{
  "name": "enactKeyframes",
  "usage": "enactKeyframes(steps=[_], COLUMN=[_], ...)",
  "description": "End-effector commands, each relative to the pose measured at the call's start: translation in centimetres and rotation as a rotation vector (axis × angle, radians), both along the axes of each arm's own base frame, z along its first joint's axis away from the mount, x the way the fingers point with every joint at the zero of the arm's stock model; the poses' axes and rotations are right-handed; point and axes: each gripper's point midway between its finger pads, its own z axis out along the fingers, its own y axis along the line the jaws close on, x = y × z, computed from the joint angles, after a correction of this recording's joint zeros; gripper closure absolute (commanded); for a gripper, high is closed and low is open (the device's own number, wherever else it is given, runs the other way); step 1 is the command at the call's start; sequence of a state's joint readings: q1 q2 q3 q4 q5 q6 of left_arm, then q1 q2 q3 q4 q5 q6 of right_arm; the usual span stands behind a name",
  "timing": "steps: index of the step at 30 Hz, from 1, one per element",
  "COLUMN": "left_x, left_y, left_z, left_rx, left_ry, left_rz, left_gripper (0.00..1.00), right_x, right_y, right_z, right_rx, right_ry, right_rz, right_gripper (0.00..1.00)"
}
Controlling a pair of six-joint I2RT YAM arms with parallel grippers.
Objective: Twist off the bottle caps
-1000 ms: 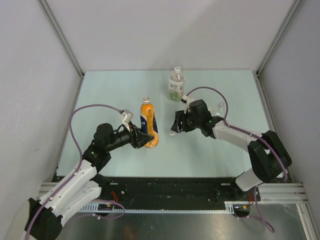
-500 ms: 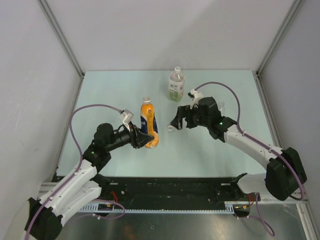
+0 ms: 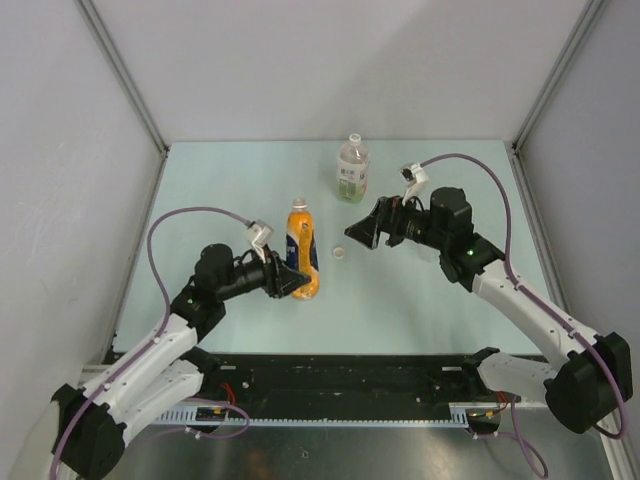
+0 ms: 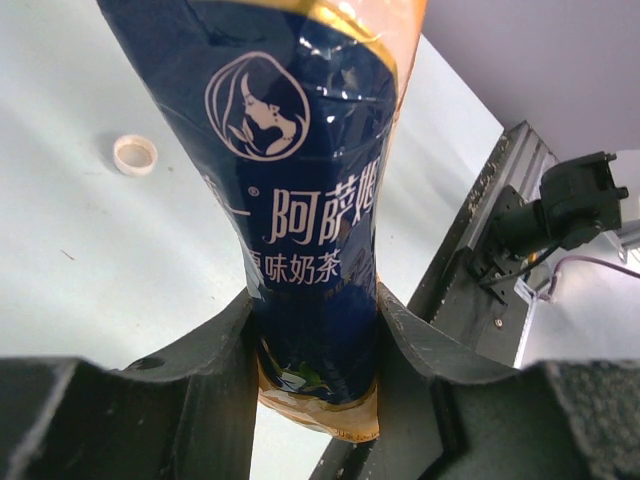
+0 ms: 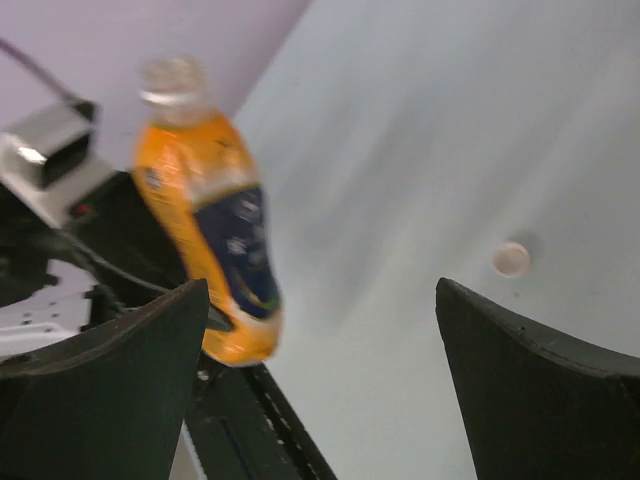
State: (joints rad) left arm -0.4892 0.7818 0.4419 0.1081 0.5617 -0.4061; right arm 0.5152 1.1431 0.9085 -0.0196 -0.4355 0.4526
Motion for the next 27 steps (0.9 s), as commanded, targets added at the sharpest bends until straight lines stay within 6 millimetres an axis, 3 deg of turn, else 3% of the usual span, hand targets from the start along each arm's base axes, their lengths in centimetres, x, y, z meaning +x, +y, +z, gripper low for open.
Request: enactKeyframes(steps=[1,11,18,23,27], left_x=[-0.4,-2.3,-3.2,-3.5,-3.4], left_y=[-1.7,-5.1,-6.0,-6.2,-6.2], left_z=[1.1,1.7,1.9,1.7,1.8], left_rx=[0.030,0.070,0.077,0.080,0.082], left_ry=[-0.035,-0.074,-0.095,-0.096,-0.103], left_rz=[-0.070,-0.178,-0.247,-0.267,-0.257], left_gripper=[1.00,1.00,1.00,1.00,1.00], right_x=[-2.1,-1.5,-1.0,-0.9,-0.9], right_y=[1.7,2.9,3.4,4.2,4.8], right_z=[6.4,5.4,6.5,6.7,6.6], right_rx=[0.174,0.210,0.264,0.302,0.325], right_ry=[-0.107,-0.031,-0.041,-0.028,-0.013], right_rz=[0.139,0.162,0.167,0.200,0.234], right_gripper=[0.01,0.04,0.12,0.24,0.44])
